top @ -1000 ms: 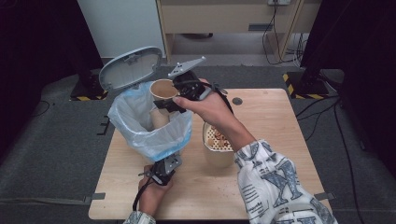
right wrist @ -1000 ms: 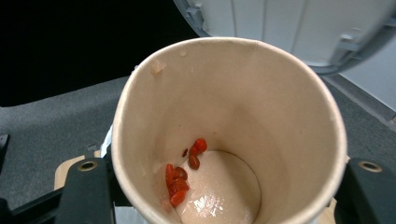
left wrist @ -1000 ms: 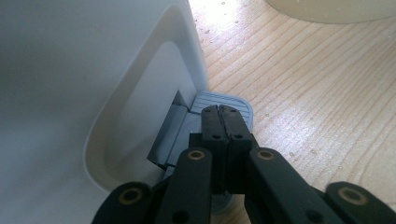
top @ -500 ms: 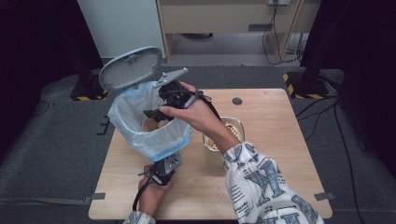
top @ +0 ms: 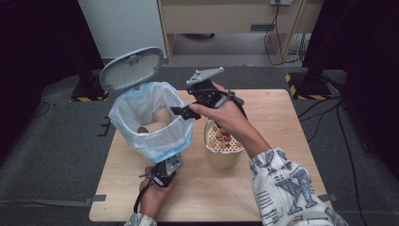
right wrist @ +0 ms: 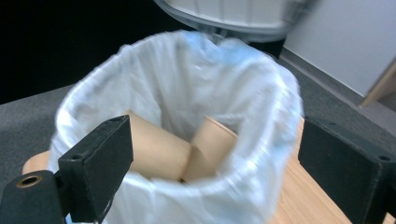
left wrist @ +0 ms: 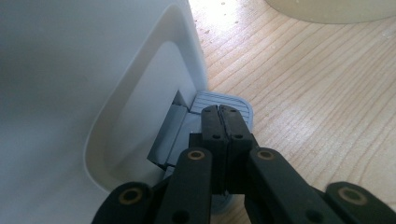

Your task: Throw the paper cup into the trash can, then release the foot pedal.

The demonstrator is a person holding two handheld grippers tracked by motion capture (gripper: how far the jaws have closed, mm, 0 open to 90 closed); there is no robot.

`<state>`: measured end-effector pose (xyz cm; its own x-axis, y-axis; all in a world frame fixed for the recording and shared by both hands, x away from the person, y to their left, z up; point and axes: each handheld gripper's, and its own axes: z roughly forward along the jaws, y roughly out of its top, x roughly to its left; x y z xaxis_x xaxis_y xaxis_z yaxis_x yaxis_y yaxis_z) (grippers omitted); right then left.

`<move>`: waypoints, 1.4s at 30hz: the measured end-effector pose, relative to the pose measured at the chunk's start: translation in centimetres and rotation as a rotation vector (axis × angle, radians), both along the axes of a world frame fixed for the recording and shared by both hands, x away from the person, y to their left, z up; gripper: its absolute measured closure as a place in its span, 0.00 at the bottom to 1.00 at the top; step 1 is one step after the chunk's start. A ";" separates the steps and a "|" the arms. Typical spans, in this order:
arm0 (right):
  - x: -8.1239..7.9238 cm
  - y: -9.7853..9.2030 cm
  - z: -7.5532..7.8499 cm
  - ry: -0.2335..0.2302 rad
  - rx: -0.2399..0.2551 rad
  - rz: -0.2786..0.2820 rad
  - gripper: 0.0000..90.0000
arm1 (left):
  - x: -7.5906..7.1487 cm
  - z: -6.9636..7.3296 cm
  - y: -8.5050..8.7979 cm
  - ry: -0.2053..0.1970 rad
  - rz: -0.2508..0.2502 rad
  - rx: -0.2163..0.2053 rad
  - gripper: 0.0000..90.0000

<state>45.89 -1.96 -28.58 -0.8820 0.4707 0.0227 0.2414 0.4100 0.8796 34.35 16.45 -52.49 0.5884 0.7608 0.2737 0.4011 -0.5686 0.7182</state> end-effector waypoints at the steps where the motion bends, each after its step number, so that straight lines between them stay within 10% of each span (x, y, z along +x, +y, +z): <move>1: 0.1 -0.6 -0.2 0.004 -0.001 -0.013 0.12 | 0.0 0.0 0.0 0.000 0.000 -0.001 0.99; 13: 0.4 -6.7 -1.1 -0.001 0.028 -0.098 0.12 | -0.1 0.0 0.1 0.004 0.006 -0.023 0.98; 20: 0.4 -13.0 -3.0 0.013 0.020 -0.240 0.10 | -2.9 1.8 0.2 -0.008 0.029 -0.160 0.65; 26: 0.6 -17.2 -5.3 0.032 0.029 -0.401 0.08 | -3.4 1.8 -0.2 0.035 -0.021 -0.178 0.48; 42: 1.0 -20.9 -9.4 0.046 0.012 -0.579 0.07 | -2.9 1.6 0.3 0.079 -0.056 -0.189 0.34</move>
